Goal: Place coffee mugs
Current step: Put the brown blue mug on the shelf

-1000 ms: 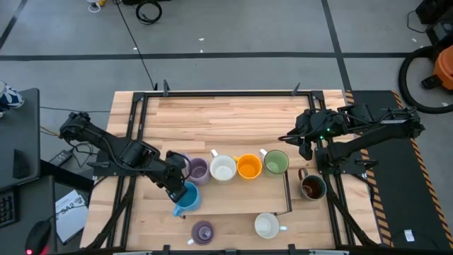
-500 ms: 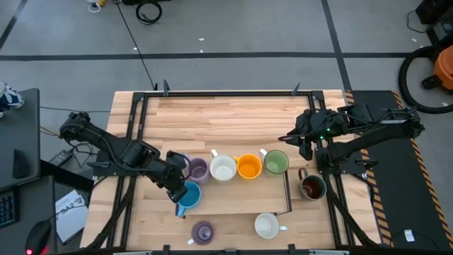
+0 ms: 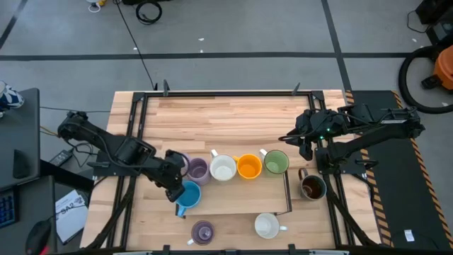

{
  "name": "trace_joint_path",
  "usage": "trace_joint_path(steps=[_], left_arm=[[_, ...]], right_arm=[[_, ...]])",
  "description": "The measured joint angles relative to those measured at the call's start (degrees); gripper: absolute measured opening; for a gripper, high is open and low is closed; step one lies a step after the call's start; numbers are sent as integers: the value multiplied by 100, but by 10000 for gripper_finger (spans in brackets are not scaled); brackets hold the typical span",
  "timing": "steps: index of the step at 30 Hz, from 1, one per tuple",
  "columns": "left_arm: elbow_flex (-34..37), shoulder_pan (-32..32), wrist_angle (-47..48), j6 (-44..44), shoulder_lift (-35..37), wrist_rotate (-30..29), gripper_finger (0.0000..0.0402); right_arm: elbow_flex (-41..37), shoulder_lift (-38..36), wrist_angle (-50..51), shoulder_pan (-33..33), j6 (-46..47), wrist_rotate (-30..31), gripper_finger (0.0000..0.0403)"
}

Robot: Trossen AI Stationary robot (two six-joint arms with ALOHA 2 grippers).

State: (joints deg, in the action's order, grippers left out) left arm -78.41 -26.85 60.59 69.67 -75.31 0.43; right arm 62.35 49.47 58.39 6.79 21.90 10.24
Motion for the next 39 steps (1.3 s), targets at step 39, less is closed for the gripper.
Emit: trace_joint_path(steps=[39], left_arm=[[2120, -3283, 677, 1289, 1360, -3725, 176]], right_arm=[[1202, 118, 993, 865, 1483, -1185, 159]])
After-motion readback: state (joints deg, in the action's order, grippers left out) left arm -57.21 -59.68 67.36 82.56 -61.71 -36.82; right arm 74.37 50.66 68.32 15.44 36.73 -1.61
